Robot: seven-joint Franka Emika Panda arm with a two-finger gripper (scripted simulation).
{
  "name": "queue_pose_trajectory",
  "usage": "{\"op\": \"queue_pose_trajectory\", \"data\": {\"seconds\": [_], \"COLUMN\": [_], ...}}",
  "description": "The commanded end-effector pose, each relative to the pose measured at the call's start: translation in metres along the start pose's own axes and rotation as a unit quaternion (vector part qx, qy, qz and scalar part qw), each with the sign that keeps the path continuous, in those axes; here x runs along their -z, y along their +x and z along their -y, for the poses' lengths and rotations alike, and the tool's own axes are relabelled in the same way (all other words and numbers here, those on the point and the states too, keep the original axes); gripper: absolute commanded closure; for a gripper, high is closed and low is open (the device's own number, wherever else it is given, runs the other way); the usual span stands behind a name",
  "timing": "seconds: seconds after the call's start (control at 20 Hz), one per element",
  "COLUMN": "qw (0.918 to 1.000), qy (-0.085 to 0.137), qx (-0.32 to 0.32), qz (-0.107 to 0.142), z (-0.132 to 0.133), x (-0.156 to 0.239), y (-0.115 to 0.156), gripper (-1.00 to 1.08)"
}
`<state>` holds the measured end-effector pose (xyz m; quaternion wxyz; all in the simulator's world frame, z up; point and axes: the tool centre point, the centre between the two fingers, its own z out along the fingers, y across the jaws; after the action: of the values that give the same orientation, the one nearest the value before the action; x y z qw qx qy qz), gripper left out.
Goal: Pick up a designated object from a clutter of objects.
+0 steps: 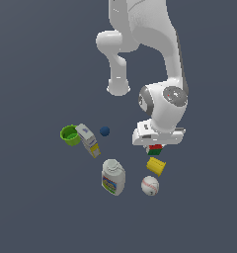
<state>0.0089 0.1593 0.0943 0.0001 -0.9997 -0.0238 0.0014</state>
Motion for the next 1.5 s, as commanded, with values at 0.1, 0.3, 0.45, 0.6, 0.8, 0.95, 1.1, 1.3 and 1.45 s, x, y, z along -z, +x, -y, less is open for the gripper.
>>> {"op": "queue_pose_trajectory", "data": {"seconds": [0.1,0.3,0.45,0.6,0.8,0.95,1.1,1.3,1.45], "qw": [1.0,1.0,1.0,1.0,1.0,1.0,1.0,1.0,1.0], "qy": [0.001,0.001,0.002,0.002,0.002,0.001,0.001,0.001,0.0], "qx": [0.0,0.0,0.0,0.0,0.0,0.0,0.0,0.0,-0.001], "qz": [-0.001,-0.001,-0.001,-0.001,-0.001,-0.001,-0.001,-0.001,-0.001], "z": [-0.033,-0.065,-0.088,-0.112,-0.143,-0.163,-0.18,-0.201,-0.214], "x": [0.041,0.078,0.107,0.135,0.172,0.196,0.217,0.241,0.257], "y": [0.016,0.03,0.041,0.053,0.068,0.078,0.087,0.098,0.105], "gripper": [1.08,1.08,1.08,1.08,1.08,1.08,1.08,1.08,1.08]}}
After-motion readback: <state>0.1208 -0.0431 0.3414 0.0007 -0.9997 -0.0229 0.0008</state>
